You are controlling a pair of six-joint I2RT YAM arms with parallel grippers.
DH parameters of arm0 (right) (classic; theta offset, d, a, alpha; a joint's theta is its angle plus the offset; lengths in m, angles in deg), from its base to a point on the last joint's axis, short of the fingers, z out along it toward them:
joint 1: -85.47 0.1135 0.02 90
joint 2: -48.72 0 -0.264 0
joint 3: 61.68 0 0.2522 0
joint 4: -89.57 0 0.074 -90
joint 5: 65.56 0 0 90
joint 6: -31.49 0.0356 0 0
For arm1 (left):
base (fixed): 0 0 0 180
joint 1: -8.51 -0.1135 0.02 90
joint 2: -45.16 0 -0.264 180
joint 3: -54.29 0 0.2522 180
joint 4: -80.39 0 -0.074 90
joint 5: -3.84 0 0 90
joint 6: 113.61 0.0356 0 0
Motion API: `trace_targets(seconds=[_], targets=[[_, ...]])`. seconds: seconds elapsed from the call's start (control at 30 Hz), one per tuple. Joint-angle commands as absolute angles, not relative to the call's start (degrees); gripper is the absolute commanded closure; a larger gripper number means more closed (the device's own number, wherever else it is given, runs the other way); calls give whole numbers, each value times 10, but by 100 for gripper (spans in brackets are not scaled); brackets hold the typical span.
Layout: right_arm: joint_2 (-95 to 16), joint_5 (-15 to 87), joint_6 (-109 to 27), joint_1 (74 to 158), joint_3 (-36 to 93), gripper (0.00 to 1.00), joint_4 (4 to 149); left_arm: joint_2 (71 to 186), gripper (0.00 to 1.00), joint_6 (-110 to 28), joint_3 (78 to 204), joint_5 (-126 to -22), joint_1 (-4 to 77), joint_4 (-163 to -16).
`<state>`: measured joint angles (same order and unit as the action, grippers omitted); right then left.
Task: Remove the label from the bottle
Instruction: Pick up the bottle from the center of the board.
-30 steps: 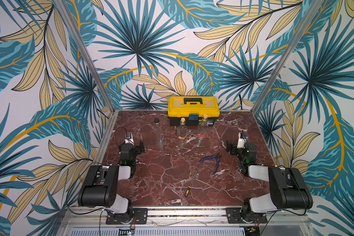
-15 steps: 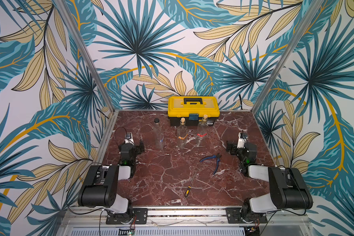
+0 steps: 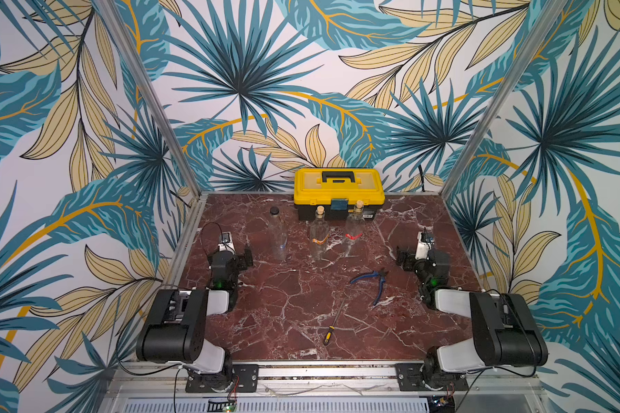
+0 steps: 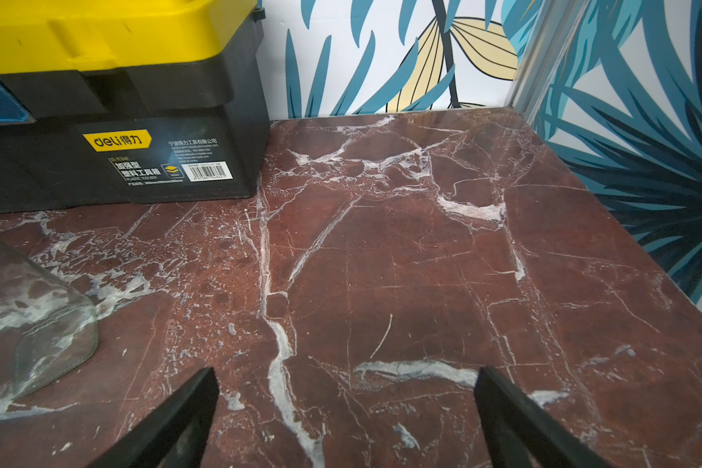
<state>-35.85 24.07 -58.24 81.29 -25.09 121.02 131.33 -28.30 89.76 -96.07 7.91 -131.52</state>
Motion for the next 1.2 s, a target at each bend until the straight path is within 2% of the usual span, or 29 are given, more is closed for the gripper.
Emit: trace_targets(seconds=[0.0,0.1,0.23,0.43,0.5,0.6,0.7,0.83,1.17], targets=[[-362,246,-576,810,-246,0,1226,1316,0,-278,908,-965,75,-1332],[-352,210,-566,810,-235,1,1200,1316,0,-279,908,-963,74,-1331],[-321,187,-546,810,-155,1,1028,1312,1,-272,912,-955,74,-1330],[-290,167,-540,810,-139,1,988,1277,1,-275,904,-977,74,-1330],[-285,133,-504,810,-118,1,942,1261,1,-272,901,-980,74,-1330],[-285,52,-369,809,-44,1,769,1236,0,-271,896,-982,75,-1320],[-297,143,-339,792,-5,0,705,1207,0,-269,895,-985,78,-1303],[-290,209,-346,792,11,1,682,1178,0,-270,901,-976,79,-1288],[-247,286,-367,809,28,1,639,1117,0,-322,971,-903,85,-1146]])
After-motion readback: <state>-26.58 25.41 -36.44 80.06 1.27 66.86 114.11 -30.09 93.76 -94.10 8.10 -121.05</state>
